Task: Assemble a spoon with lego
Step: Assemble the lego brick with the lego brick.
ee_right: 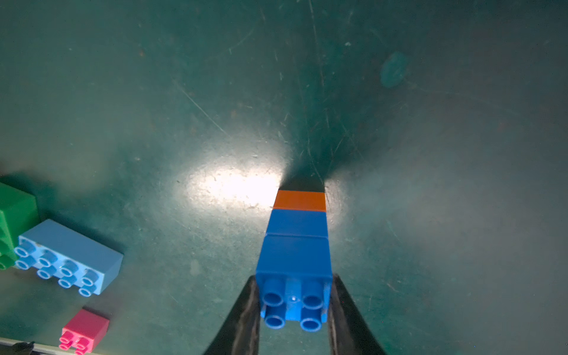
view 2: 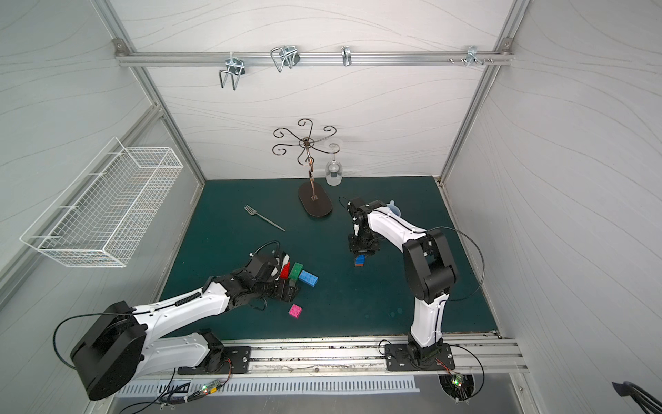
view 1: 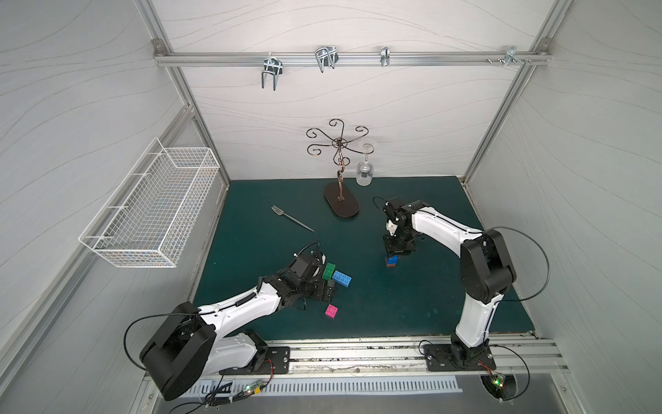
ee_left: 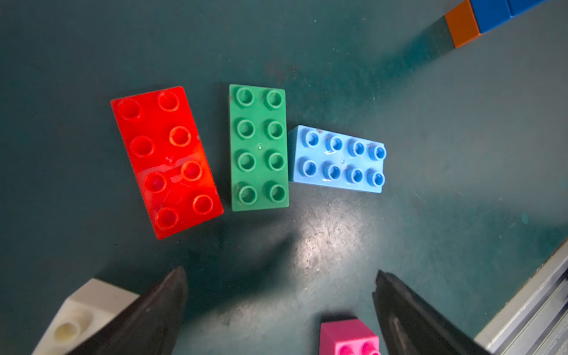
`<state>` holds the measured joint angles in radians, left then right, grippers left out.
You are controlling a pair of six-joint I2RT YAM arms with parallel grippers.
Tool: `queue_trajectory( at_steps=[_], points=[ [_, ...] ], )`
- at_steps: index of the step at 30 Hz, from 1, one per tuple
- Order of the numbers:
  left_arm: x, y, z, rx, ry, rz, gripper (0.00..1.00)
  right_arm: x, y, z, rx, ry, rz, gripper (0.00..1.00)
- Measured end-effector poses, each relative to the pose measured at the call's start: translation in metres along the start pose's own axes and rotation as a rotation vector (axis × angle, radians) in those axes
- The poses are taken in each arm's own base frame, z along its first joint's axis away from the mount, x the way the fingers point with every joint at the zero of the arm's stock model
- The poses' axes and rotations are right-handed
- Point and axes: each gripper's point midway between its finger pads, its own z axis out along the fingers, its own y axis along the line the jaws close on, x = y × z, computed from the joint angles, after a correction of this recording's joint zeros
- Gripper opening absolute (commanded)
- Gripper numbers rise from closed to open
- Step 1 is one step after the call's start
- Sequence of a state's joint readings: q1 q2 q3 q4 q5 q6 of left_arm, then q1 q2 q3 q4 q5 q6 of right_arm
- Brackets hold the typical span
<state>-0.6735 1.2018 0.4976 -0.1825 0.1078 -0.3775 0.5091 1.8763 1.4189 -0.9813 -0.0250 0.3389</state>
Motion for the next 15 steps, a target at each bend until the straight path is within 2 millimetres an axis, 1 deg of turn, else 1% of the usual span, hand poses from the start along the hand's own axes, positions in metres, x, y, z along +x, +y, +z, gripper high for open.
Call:
queue_trajectory(
  at_steps=[8,15],
  points=[
    [-0.0032,-0.0006,-0.0029,0.001,-0.016,0.002,1.0,-0.0004,-0.0008,-0.0014,0.008,-0.004,0.001,0.39],
    [-0.004,0.0011,-0.0033,-0.01,-0.021,0.001,1.0,-0.0002,-0.0012,0.0024,0.012,0.006,0.003,0.52]
  ],
)
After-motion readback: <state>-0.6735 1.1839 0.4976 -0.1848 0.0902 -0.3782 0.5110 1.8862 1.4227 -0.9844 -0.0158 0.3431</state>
